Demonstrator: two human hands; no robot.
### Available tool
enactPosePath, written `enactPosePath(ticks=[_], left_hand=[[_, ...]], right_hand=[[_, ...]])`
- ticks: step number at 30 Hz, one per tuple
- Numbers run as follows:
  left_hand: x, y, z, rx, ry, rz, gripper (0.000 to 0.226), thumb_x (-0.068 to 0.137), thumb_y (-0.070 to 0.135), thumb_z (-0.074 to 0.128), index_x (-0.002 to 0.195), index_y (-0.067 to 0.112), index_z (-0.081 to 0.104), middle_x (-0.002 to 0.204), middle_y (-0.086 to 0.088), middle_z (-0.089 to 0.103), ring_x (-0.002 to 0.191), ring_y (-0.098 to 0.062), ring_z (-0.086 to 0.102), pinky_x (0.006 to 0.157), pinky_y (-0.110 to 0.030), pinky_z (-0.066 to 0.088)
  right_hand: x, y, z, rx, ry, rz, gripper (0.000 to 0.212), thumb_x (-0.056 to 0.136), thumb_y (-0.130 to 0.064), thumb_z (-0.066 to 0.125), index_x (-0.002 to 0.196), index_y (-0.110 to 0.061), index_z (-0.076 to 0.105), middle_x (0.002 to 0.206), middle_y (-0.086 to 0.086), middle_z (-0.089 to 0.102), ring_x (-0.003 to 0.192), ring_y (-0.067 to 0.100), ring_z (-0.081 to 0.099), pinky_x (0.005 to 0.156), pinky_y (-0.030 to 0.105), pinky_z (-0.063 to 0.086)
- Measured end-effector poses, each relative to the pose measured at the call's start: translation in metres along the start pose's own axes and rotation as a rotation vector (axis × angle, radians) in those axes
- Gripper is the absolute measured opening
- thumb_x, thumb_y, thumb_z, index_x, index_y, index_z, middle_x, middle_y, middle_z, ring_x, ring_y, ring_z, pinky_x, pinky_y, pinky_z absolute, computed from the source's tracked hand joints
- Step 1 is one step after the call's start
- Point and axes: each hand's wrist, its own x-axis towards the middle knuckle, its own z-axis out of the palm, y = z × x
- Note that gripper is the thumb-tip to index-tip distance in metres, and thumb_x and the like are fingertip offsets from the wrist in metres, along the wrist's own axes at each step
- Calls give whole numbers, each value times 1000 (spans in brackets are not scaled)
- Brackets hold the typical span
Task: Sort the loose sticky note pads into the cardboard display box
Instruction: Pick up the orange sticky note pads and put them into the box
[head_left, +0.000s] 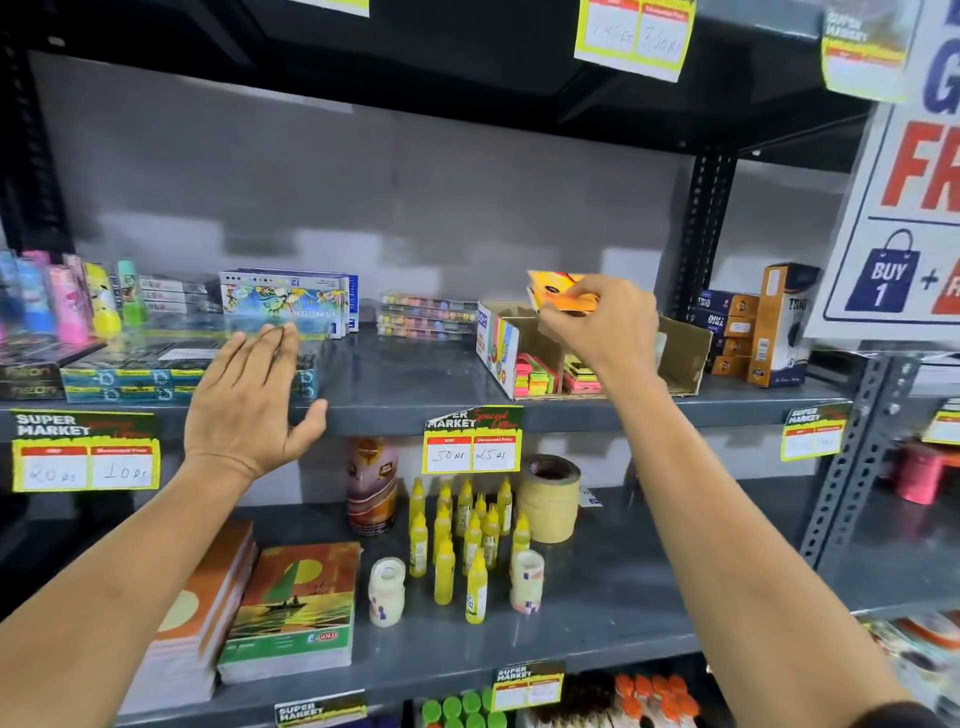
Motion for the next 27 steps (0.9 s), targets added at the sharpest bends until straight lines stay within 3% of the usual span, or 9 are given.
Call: enactPosePath(ticks=[5,9,16,20,25,27], left_hand=[[-1,0,2,4,7,1,77,89,48,30,136,-12,45,128,-34,54,117,-46,53,112,-46,27],[0,-1,3,23,50,-2,75,89,47,31,135,-11,47,128,-32,55,115,-45,54,118,-35,14],[-1,-2,4,28,56,3,75,89,47,31,135,-11,47,128,-32,55,116,-45,53,118,-34,12],[-1,-2,3,28,48,3,75,90,47,31,135,-11,47,128,-33,55,116,-46,53,118,-33,12],[-1,-1,3,33,45,4,75,90,47,30,135,-11,47,128,-33,55,116,-46,53,118,-34,12],[-1,-1,3,34,49,1,75,90,47,31,135,-11,47,128,-33,55,116,-46,53,118,-34,11]], right_hand=[[2,34,-3,-35,-36,66,31,75,-39,71,94,-15,76,93,8,74,92,28,63,75,30,45],[-3,50,3,-71,-93,91,33,73,-39,72,95,-15,76,91,11,73,92,30,63,74,32,46],[-7,56,2,-115,-130,57,27,72,-36,73,89,-16,75,77,7,66,78,23,58,65,27,40],[-11,62,6,-148,-134,-12,30,72,-38,72,92,-15,75,84,8,71,85,24,63,66,28,44],[-14,69,6,-207,-138,-72,39,79,-52,67,97,-17,72,83,6,72,76,21,61,60,26,40],[-20,71,3,-201,-118,-112,47,82,-56,62,105,-15,70,95,7,73,89,25,65,66,29,46]])
